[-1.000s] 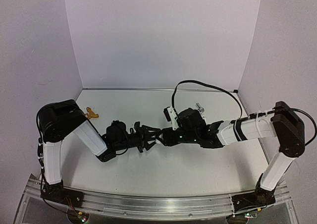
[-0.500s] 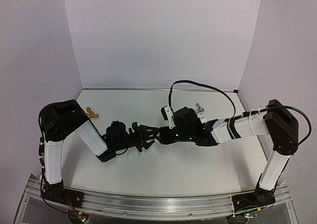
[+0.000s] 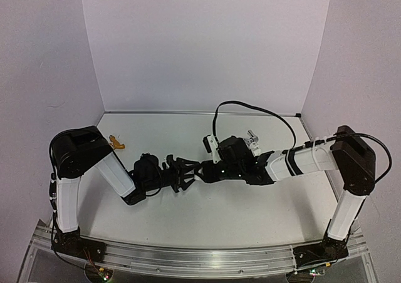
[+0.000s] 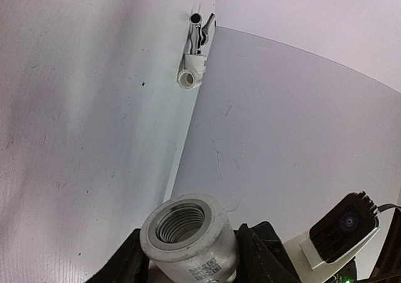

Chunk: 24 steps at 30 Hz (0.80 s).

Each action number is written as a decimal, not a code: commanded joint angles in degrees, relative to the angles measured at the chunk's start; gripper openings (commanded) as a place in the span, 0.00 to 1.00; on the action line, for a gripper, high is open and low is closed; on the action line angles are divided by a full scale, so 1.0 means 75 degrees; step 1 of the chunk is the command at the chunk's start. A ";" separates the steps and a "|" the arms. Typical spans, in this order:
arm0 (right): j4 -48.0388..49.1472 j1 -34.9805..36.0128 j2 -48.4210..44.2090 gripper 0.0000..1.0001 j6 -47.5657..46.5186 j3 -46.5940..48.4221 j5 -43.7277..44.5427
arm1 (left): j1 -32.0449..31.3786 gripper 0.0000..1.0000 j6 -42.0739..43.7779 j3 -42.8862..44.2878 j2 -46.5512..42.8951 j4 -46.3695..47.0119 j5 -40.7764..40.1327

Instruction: Install the water faucets

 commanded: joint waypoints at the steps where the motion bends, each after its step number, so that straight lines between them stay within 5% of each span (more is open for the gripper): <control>1: 0.0278 0.0050 -0.0091 0.00 -0.0133 0.0145 0.0442 | -0.0177 0.73 0.0177 -0.0047 -0.0306 0.2055 0.0509; 5: -0.0113 0.0040 -0.0386 0.00 -0.0331 0.0051 0.0972 | -0.0053 0.95 0.0442 -0.0571 -0.0502 0.2045 0.0246; 9: -0.1674 -0.0119 -0.0478 0.00 -0.0615 0.0459 0.1430 | 0.0372 0.99 0.1023 -0.1461 -0.1150 0.1843 -0.0012; 12: -0.3864 -0.0693 -0.0303 0.00 -0.0629 0.1247 0.0411 | 0.0723 0.96 0.1747 -0.2108 -0.1947 0.1076 -0.0141; 15: -0.5846 -0.1274 -0.0124 0.00 -0.0923 0.1859 -0.0465 | 0.0901 0.96 0.2785 -0.2353 -0.3143 -0.0321 -0.0426; 19: -0.7981 -0.1484 -0.0029 0.00 -0.1712 0.2465 0.0036 | 0.0905 0.96 0.4484 -0.1799 -0.4687 -0.3321 -0.0924; 24: -0.9223 -0.1826 0.0529 0.00 -0.2617 0.2876 -0.0371 | 0.0901 0.96 0.6207 -0.1122 -0.6105 -0.5366 -0.1738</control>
